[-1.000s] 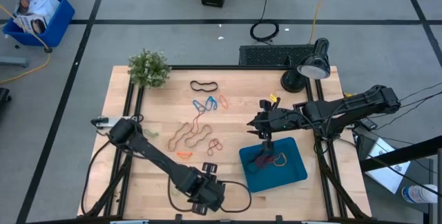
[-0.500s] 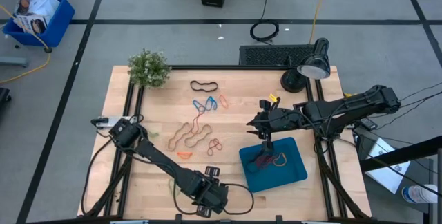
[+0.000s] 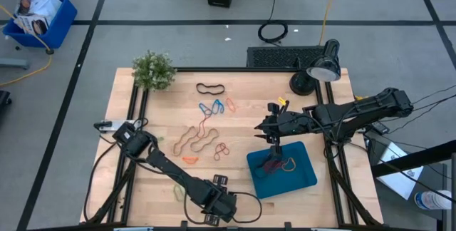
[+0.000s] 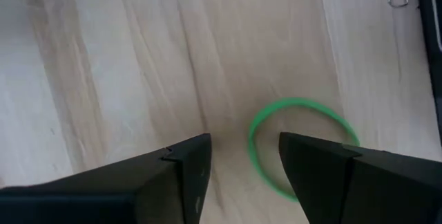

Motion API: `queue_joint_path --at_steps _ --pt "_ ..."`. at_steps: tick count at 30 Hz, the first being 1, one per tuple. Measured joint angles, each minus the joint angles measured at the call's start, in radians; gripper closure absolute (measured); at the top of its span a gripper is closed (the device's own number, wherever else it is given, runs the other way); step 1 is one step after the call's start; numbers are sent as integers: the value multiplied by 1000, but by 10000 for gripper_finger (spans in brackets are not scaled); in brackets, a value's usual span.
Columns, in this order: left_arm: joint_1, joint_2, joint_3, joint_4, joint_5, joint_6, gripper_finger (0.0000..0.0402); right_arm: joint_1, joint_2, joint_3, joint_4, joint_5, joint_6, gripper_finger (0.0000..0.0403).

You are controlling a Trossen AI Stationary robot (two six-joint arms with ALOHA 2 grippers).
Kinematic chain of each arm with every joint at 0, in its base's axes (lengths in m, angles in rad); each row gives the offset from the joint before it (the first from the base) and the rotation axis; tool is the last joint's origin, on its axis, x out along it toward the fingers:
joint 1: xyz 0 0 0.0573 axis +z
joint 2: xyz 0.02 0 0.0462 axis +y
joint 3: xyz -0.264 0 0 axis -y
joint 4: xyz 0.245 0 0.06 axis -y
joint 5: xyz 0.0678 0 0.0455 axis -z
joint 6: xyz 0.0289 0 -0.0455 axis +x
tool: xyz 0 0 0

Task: Pick and place rubber bands into bin
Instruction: Put the green rubber band into the blue bin

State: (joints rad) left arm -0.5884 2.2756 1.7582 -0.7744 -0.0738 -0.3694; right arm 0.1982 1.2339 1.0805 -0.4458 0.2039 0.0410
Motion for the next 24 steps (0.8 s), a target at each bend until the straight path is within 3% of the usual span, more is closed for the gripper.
queue_joint_path --at_steps 13,24 --pt "1 5 1 2 9 -43 231 0 0 0 0 0 -1 287" --pt "1 7 0 4 10 -79 358 0 0 0 0 1 -8 287"
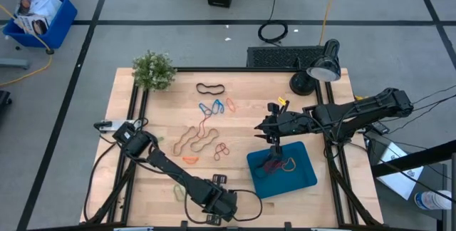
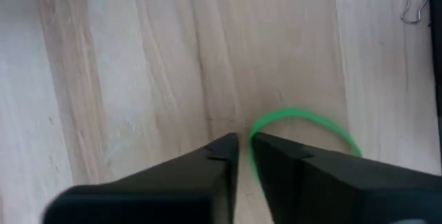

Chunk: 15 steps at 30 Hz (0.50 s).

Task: Pick and place rubber bands into bin
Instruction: Put the green rubber band into the blue bin

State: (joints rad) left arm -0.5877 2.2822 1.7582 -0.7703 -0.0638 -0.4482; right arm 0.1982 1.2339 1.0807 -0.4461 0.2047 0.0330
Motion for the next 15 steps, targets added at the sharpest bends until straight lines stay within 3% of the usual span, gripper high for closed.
queue_joint_path --at_steps 4,15 --pt "0 0 -1 13 3 -21 395 0 0 0 0 0 0 286" --pt "20 -36 -6 -11 74 -108 395 0 0 0 0 1 6 286"
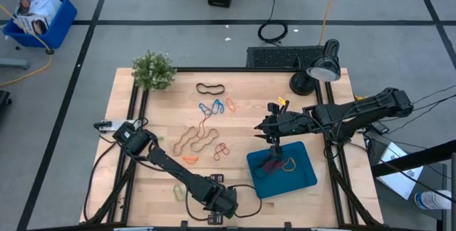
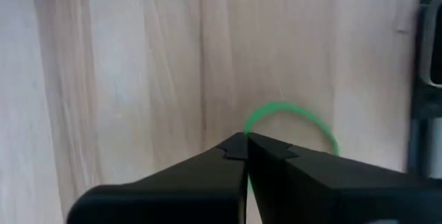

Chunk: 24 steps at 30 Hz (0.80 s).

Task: Pick and place rubber bands into bin
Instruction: Put the green rubber band into the blue bin

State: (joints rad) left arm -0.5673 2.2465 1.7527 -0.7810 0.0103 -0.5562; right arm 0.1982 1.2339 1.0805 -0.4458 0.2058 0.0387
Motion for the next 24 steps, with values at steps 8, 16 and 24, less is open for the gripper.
queue_joint_path --at_steps 8,16,24 --pt "40 -137 1 -10 -21 34 396 0 -4 0 10 -1 8 286" --pt "101 -278 3 -19 -139 172 398 0 -72 0 0 -160 49 287" --pt "221 -357 3 71 -153 338 399 25 -182 0 3 -241 156 287"
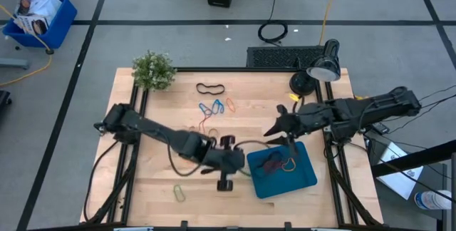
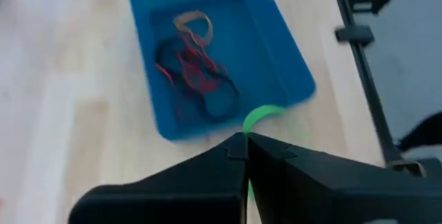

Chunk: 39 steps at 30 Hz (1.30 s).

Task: Pick and place rubber bands into bin
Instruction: Put the green rubber band into the blue bin

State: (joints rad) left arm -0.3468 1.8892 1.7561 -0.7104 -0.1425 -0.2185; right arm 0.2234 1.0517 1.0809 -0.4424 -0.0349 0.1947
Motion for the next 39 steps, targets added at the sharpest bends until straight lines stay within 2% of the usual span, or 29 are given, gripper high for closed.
queue_joint_path --at_steps 5,11,14,16,21,23,39 --pt "57 -21 1 63 1 128 396 35 -15 0 21 -23 80 286" --pt "108 -21 1 134 1 242 393 89 14 0 71 -21 79 287" --pt "122 -21 1 131 11 291 397 107 34 0 89 -17 22 287" --pt "129 -21 1 133 11 306 397 115 46 0 88 22 10 289" --pt "131 -21 1 140 10 363 396 119 85 0 87 194 72 302" --pt "131 -21 1 148 2 371 398 119 100 0 86 223 109 308" --pt "134 -21 1 195 -33 447 393 119 135 0 55 218 239 358"
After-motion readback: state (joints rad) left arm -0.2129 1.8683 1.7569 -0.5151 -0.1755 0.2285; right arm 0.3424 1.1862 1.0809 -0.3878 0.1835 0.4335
